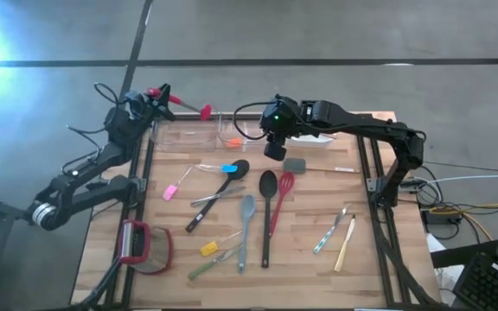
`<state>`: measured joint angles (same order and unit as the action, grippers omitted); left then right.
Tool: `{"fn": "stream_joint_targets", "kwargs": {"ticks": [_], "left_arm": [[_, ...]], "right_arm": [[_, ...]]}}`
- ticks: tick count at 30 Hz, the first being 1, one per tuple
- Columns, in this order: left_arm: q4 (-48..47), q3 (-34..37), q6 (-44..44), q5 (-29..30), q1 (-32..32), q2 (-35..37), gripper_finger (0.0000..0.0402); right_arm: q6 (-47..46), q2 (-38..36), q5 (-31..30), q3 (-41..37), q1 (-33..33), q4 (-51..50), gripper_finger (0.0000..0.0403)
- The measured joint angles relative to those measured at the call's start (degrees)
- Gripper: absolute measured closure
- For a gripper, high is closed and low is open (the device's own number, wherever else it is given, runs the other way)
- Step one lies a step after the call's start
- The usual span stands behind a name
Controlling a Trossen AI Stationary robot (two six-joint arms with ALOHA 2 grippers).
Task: Pick & Place Kitchen Items
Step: Put the right red serving spoon into the left transparent bin
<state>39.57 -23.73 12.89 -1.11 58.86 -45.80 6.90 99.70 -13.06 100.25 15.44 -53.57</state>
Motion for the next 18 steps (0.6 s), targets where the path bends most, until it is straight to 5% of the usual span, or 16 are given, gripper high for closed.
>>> {"fn": "stream_joint_targets", "kwargs": {"ticks": [8,18], "left_arm": [[-7.41,-2.39,-9.98,11.5,-10.88,0.48,0.0352],[-16.97,-3.02,-11.33,12.82,-12.05,0.28,0.0352]], "right_arm": [[0.59,0.0,0.0,-0.11,-0.02,-0.08,0.027],[0.27,0.02,0.03,-0.22,-0.04,-0.16,0.0282]]}}
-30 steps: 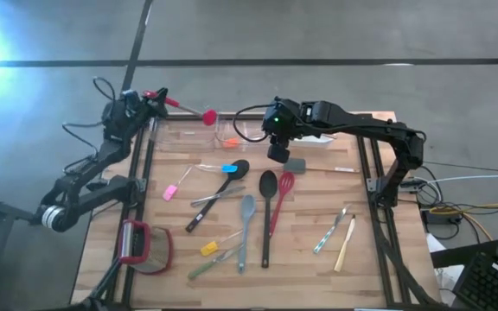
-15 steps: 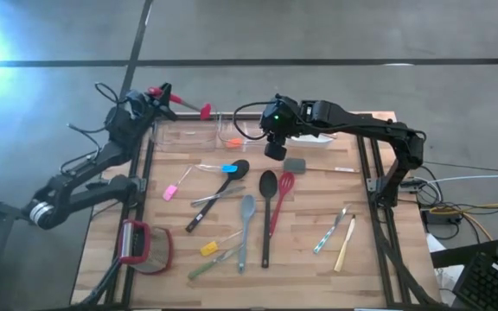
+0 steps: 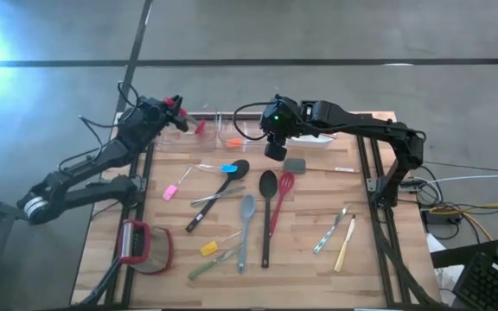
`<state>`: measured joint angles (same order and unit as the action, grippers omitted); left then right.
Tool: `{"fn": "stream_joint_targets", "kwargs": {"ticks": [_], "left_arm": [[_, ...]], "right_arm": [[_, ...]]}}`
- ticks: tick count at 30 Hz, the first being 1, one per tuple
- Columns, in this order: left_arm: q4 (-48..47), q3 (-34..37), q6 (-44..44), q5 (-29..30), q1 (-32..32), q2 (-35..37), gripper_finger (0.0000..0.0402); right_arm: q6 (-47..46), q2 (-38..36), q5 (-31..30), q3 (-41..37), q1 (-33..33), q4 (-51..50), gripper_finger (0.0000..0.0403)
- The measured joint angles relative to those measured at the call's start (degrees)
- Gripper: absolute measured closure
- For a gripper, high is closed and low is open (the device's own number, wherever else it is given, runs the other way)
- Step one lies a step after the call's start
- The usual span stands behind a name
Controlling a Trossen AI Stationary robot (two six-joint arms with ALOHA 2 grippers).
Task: Pick & Place Kitchen Items
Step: Put the right red serving spoon into the left transparent bin
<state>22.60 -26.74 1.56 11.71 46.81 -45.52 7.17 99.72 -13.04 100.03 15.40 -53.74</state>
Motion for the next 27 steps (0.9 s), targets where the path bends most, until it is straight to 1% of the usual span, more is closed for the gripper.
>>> {"fn": "stream_joint_targets", "kwargs": {"ticks": [2,7,10,15,19,21,23,24,26,27], "left_arm": [[-0.21,0.0,-0.47,1.33,0.0,-0.35,0.0352],[0.07,0.13,-0.32,2.26,0.38,-1.41,0.0352],[-1.52,0.17,0.96,3.51,0.8,-1.59,0.0352],[-2.85,0.35,1.55,4.28,0.87,-1.57,0.0349],[-3.67,0.52,1.36,5.68,0.98,-1.44,0.0295],[-4.65,0.83,1.02,5.68,0.9,-1.42,0.0282],[-2.81,0.26,0.44,5.46,0.9,-1.13,0.0293],[-2.68,0.2,0.2,5.49,0.94,-1.04,0.0307],[-3.11,0.28,-1.17,5.74,0.98,-1.03,0.0349],[-2.84,0.28,-1.49,5.49,1.0,-0.89,0.0358]], "right_arm": [[-0.1,0.0,0.0,0.0,0.0,0.0,0.028],[-0.74,0.0,0.02,0.0,0.0,0.0,0.0274],[-0.8,0.0,0.07,0.0,0.0,-0.02,0.0271],[-0.75,0.0,0.15,0.0,0.0,-0.02,0.0274],[-0.72,0.0,0.15,0.0,0.0,-0.01,0.0281],[-0.66,0.0,0.15,0.0,0.0,0.0,0.0284],[-0.54,0.0,0.13,0.0,0.0,0.02,0.0287],[-0.51,0.0,0.17,0.0,0.0,-0.01,0.0287],[-0.51,0.0,0.17,0.0,0.0,0.01,0.0289],[-0.46,0.0,0.17,-0.02,0.0,-0.01,0.0289]]}}
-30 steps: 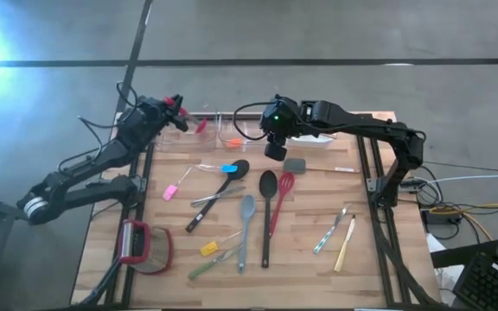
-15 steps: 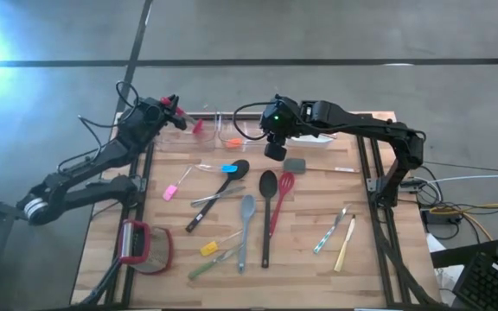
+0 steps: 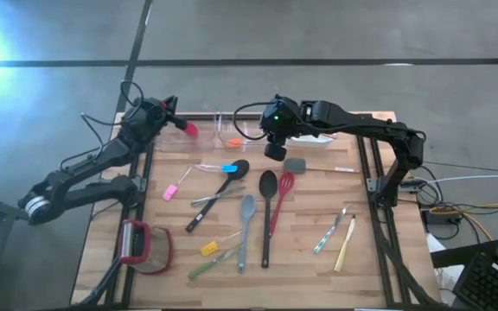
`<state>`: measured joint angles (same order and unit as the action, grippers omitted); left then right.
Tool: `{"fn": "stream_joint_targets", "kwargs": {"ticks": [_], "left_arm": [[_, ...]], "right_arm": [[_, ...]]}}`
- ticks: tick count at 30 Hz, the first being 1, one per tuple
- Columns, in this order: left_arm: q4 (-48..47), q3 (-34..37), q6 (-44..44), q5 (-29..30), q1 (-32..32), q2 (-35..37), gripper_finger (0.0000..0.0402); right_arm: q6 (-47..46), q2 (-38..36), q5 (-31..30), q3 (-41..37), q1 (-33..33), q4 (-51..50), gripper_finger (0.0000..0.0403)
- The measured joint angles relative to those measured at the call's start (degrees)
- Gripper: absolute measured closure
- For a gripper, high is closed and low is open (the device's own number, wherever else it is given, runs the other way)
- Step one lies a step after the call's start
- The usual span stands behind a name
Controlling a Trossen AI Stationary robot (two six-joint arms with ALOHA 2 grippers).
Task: Pick & Place Kitchen Items
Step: Put the right red serving spoon into the left transparent bin
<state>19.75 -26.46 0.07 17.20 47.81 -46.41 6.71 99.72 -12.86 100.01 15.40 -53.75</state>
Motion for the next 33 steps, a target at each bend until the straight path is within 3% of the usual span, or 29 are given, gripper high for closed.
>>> {"fn": "stream_joint_targets", "kwargs": {"ticks": [8,14,19,23,28,33], "left_arm": [[-1.9,-3.45,0.28,-1.64,-0.15,0.89,0.0365],[-15.92,-12.72,-1.15,-1.71,-0.21,0.8,0.0369],[-29.06,-21.35,-7.75,-1.71,-0.3,-0.92,0.037],[-34.26,-25.53,-16.93,-3.78,-0.3,-3.93,0.0371],[-34.5,-26.55,-25.2,-10.18,-0.39,-9.42,0.0371],[-32.34,-26.56,-30.24,-10.92,-0.32,-15.39,0.0372]], "right_arm": [[0.56,0.0,-0.02,-0.06,0.0,0.01,0.0284],[0.79,0.0,-0.02,-0.07,0.0,-0.01,0.0291],[1.01,0.0,-0.02,-0.07,0.02,0.06,0.0298],[1.01,0.0,0.0,-0.07,0.02,0.9,0.0301],[1.26,0.0,-0.02,-0.07,0.02,2.63,0.0297],[1.53,0.0,-0.02,-0.07,0.02,2.61,0.0297]]}}
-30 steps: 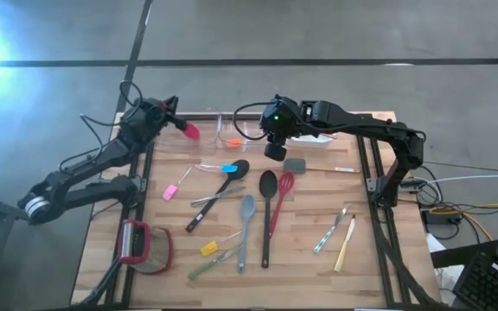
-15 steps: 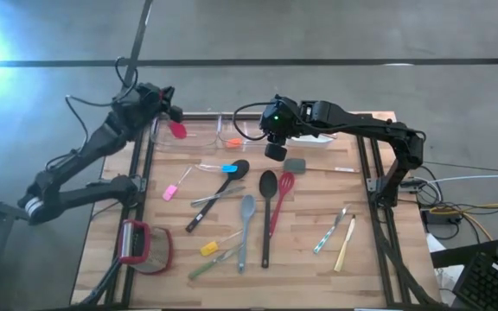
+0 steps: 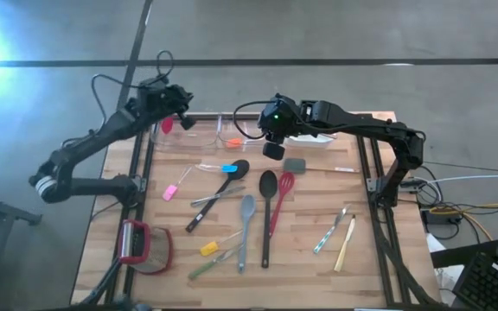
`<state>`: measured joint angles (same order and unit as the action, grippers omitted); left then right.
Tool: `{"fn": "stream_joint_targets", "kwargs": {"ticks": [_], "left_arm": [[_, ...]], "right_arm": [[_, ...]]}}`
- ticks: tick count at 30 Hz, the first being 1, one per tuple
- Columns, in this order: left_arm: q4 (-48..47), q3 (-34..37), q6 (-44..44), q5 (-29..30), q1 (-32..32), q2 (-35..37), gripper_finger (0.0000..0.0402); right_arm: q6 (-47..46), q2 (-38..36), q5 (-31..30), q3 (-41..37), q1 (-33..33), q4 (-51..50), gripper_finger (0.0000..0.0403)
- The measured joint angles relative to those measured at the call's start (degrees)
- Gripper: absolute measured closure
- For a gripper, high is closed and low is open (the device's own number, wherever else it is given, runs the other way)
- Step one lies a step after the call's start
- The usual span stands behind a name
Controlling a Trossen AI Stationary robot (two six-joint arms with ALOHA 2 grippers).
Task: Pick & Place Kitchen Items
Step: Put the right red serving spoon into the left transparent bin
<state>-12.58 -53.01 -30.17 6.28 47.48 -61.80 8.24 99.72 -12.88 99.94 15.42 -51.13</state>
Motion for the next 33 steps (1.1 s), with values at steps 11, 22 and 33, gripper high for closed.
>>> {"fn": "stream_joint_targets", "kwargs": {"ticks": [11,22,33], "left_arm": [[3.85,0.0,-7.78,-2.73,-0.28,-11.05,0.0373],[0.5,0.68,-15.88,-2.98,-4.16,-15.76,0.0375],[-7.41,0.87,-16.86,-4.21,-9.7,-14.12,0.0365]], "right_arm": [[0.77,0.0,1.34,0.0,0.0,-0.07,0.0314],[0.77,0.0,1.36,-0.84,-0.02,-0.59,0.0314],[0.82,0.0,1.36,-5.24,-0.01,-0.62,0.0317]]}}
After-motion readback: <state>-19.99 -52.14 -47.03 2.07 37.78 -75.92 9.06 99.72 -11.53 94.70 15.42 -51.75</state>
